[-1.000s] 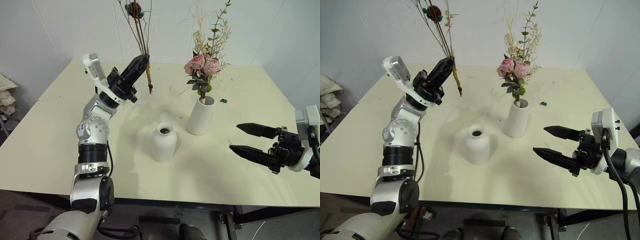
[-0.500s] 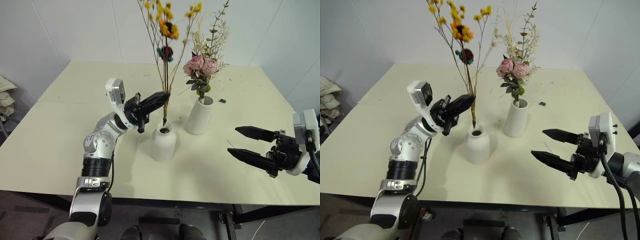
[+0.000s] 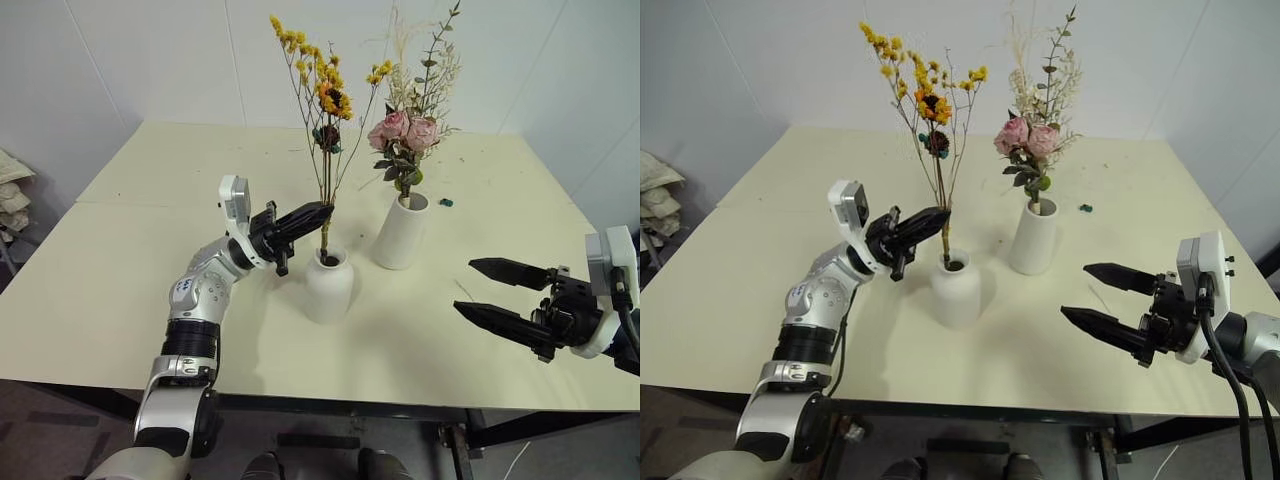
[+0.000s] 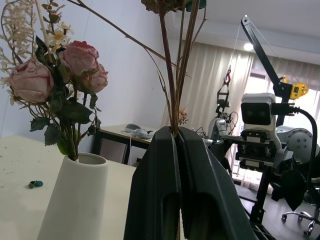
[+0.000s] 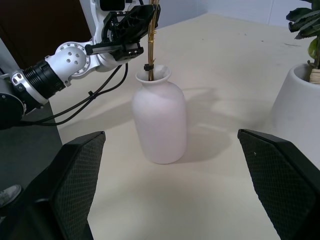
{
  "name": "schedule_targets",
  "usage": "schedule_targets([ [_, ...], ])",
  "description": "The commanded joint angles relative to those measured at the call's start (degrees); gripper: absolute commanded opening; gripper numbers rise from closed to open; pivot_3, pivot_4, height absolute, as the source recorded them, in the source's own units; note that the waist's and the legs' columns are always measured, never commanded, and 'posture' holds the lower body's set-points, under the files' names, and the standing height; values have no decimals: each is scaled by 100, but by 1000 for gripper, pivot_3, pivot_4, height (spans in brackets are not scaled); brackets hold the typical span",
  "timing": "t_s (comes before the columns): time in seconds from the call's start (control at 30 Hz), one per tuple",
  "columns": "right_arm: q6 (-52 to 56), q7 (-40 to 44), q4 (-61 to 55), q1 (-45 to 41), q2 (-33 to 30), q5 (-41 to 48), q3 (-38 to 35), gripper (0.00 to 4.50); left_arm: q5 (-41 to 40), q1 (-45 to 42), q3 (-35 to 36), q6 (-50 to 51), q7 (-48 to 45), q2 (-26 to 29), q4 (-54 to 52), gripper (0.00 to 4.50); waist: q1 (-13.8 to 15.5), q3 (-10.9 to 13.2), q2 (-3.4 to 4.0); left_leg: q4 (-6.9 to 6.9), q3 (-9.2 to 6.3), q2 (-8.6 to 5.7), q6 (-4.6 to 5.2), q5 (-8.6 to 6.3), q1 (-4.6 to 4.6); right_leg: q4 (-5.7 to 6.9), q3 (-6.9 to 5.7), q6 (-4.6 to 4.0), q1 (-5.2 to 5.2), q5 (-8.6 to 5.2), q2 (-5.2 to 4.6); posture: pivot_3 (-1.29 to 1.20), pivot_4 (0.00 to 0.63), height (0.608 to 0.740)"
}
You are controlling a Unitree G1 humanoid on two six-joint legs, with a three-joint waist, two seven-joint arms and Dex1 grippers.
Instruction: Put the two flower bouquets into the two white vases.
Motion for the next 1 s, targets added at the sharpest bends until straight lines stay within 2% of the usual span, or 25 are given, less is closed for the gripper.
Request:
schedule_targets([
  [0.03, -128, -16, -120, -23, 38, 73, -143, 4500, 63, -142, -53, -163, -124, -114, 110, 32, 0, 0, 0, 0, 0, 0, 0, 0, -1, -1, 0, 1, 0, 0, 0, 0, 150, 740],
  [0.5, -115, -94, -229, 92, 34, 163, -201, 4500, 70, 109, -193, 382, -293, 55, 78, 32, -9, 0, 0, -1, 0, 0, 2, -1, -1, -4, 0, 0, 0, 0, 0, 0, 150, 740],
  [0.63, -129, -84, -185, 44, 17, 147, -157, 4500, 165, 102, -236, 375, -354, 155, 167, 943, -3, 0, 0, -1, 0, 0, 2, -1, -1, -6, 0, 0, 1, 0, 0, 0, 150, 740],
  [1.0, -135, -6, -53, -137, -49, 77, -64, 4500, 212, -26, -253, 414, -560, 385, 12, 4323, -10, 0, 0, -3, 0, 0, 3, -4, -2, -12, 0, -1, 0, 0, 0, 0, 150, 740],
])
